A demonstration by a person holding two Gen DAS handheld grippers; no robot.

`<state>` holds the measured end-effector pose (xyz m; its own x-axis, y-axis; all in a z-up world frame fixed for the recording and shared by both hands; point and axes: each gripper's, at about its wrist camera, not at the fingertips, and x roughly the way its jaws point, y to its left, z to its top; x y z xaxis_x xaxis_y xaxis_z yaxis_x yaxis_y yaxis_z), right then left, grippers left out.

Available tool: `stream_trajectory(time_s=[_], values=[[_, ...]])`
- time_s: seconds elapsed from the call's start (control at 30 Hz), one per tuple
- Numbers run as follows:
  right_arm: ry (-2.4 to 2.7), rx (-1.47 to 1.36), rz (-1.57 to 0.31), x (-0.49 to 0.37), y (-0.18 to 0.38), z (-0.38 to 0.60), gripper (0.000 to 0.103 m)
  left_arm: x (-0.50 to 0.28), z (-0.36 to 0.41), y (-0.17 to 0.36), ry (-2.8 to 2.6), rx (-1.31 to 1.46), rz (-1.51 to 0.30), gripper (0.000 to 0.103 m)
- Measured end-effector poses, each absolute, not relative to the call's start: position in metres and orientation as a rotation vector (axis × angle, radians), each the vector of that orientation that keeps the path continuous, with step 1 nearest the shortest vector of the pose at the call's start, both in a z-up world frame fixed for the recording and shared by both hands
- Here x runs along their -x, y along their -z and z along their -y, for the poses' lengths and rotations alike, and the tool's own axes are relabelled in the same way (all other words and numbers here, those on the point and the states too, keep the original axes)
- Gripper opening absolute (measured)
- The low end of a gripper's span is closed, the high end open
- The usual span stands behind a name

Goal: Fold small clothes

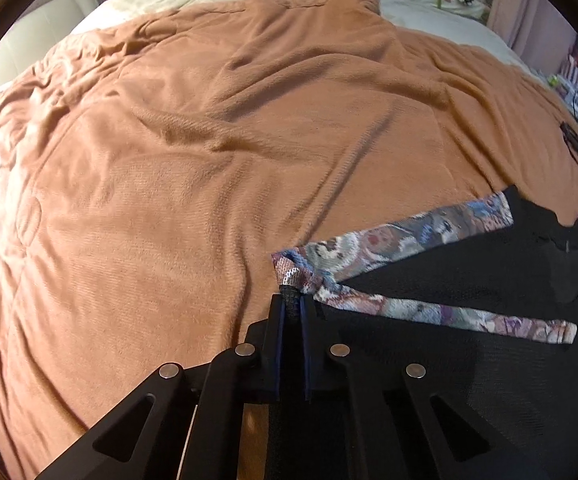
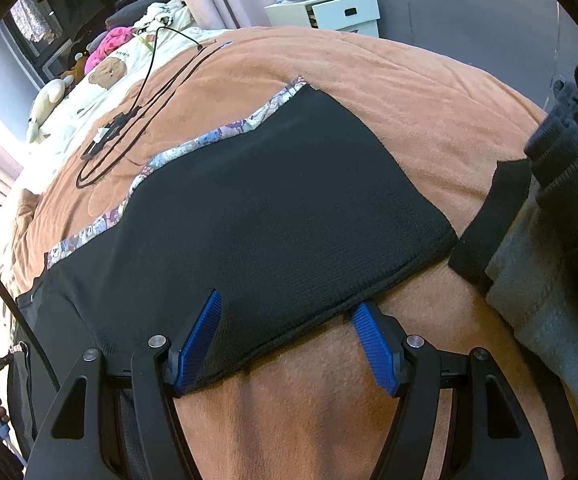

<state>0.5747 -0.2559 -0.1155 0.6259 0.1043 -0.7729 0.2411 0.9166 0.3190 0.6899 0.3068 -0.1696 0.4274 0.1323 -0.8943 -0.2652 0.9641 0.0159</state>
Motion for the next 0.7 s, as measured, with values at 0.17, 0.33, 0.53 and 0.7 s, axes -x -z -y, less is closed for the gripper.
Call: stream_trajectory(time_s=[0.17,0.33,0.53,0.7], values=[[0.071,-0.439,-0.871,-0.581,0.119,0.261,0.066,-0.679,-0.289,0.147,-0.243,0.112,-1.083,0.027],[0.054,-0.458,-0.837,-0.583,0.117,0.269,0.032,-0.667,-0.26,0.122,-0.208,0.099,-1.054,0.038],[-0.037,-0.461,-0.775,-0.574,0.098,0.265,0.011,-0.657,-0.21,0.099,-0.135,0.1,-1.038,0.039],[-0.133,-0.439,-0.708,-0.563,0.078,0.252,0.011,-0.652,-0.166,0.091,-0.07,0.12,-1.041,0.039]])
